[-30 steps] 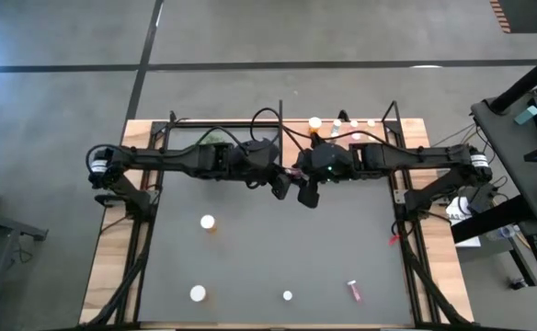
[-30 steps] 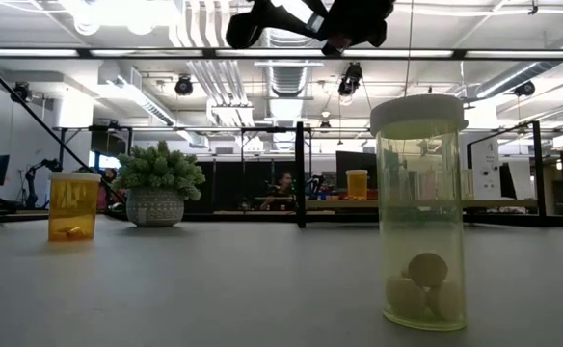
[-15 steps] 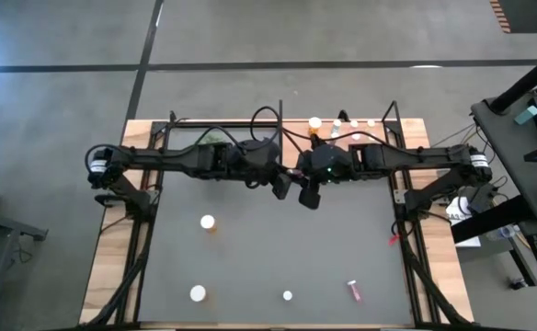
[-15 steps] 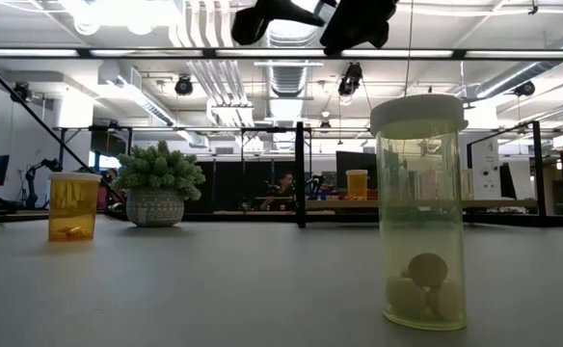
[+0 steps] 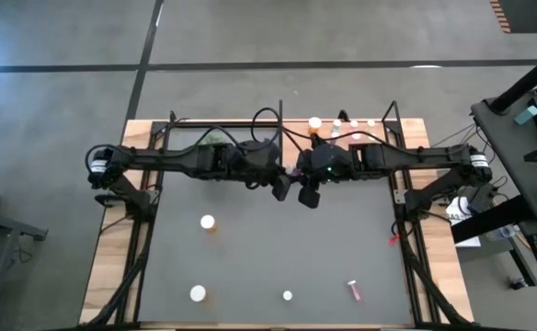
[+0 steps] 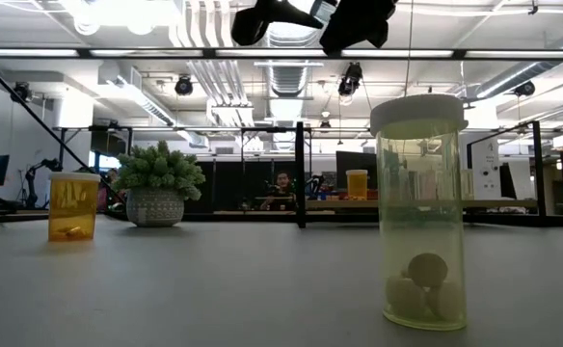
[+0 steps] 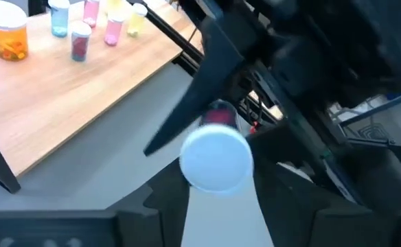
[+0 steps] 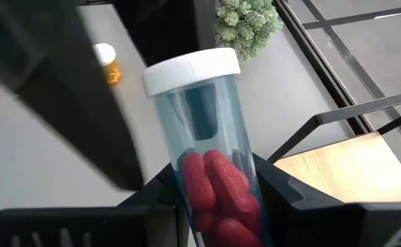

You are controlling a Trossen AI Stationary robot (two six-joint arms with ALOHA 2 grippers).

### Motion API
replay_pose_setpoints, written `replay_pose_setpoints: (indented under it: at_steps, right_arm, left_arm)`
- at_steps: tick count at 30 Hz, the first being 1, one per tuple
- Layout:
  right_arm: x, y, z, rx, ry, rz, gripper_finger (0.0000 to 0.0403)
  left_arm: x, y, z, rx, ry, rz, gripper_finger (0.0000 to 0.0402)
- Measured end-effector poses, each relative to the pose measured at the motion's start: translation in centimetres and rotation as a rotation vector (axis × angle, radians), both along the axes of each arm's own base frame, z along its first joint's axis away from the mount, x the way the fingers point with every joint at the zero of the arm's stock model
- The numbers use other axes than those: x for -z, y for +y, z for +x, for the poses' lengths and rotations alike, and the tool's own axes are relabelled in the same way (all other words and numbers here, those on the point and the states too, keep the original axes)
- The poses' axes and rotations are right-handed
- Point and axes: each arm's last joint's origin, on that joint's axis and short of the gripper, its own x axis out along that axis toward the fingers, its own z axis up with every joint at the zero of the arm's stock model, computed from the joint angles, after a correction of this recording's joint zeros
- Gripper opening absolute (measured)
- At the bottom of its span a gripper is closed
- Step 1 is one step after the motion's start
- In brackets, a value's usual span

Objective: Pick and place medicine bottles onto shelf by color
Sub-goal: Put the blue pill bottle on the shelf aligned with the other blue pill bottles

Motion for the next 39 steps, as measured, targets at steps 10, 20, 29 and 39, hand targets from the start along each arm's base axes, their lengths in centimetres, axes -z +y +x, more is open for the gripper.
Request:
replay_pose_setpoints:
  at_steps: [10, 20, 29, 39]
  right_arm:
    - [0.0, -0.1, -0.1, 0.002, 0.008, -0.005, 0.0069]
    - [0.3, 0.0, -0.6, -0.002, 0.063, 0.0, 0.0072]
    - [-0.6, -1.0, -2.0, 0.038, 0.086, 0.009, 0.0074]
    - [-3.2, -2.7, -4.9, 0.207, -0.023, 0.018, 0.0075]
  left_arm:
    - [0.0, -0.1, 0.0, 0.004, -0.003, -0.001, 0.0217]
    - [-0.2, 0.1, 0.0, -0.021, -0.015, 0.011, 0.024]
    - [-0.6, 0.3, -0.1, -0.039, -0.047, 0.018, 0.0241]
    - [-0.6, 0.3, -0.1, -0.039, -0.048, 0.018, 0.0241]
